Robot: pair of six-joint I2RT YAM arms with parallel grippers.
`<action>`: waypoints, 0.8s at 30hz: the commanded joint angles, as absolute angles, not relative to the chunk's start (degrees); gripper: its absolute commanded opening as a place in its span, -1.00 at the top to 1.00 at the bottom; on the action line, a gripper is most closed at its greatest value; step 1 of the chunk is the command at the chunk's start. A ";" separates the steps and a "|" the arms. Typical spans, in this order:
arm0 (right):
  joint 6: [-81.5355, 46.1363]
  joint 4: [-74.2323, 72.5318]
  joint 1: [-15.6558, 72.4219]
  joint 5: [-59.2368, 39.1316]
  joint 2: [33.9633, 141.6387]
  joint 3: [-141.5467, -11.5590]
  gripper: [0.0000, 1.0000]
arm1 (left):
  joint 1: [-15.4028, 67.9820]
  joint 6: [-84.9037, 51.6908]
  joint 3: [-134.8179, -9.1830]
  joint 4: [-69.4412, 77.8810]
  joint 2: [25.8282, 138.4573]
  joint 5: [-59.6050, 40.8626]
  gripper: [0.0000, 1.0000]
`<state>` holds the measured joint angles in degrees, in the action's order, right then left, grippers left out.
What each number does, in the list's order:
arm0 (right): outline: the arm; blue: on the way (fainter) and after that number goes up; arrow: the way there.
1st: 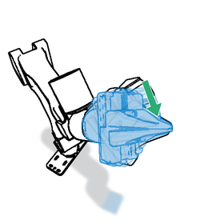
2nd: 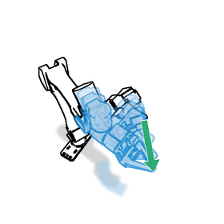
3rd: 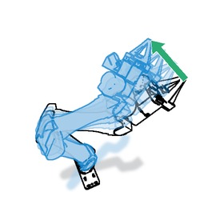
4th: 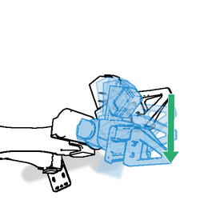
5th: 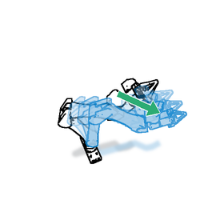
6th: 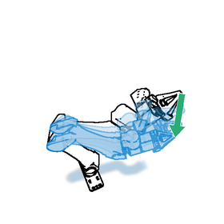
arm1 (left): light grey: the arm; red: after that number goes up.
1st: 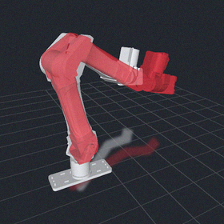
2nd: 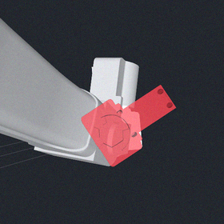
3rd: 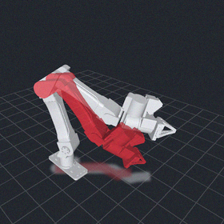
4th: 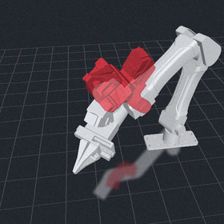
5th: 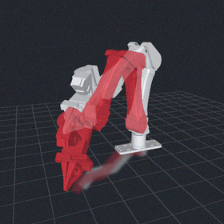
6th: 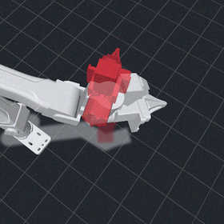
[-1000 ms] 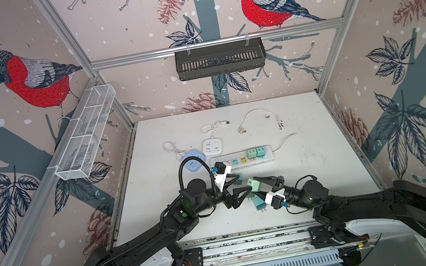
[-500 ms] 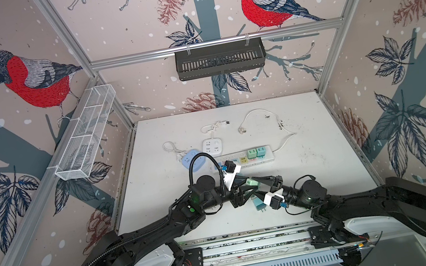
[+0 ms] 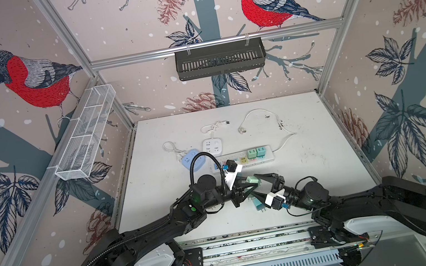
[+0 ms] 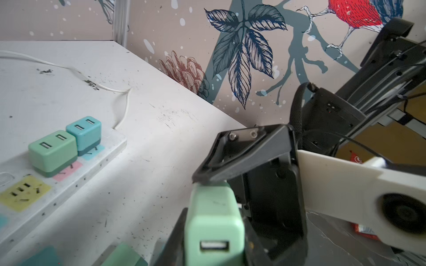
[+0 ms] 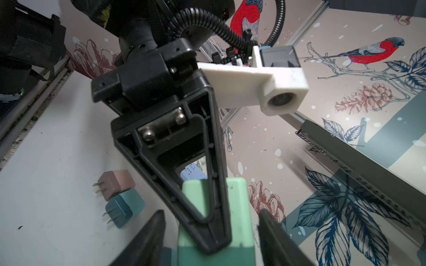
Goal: Insert the plug
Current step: 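Close the left gripper on the green plug and open the right gripper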
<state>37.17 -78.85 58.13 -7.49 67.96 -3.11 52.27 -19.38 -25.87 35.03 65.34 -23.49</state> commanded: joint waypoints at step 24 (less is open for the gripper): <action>-39.07 -38.59 55.90 26.64 30.43 -19.12 -0.99 | 44.82 12.65 -24.44 29.20 57.40 0.41 1.00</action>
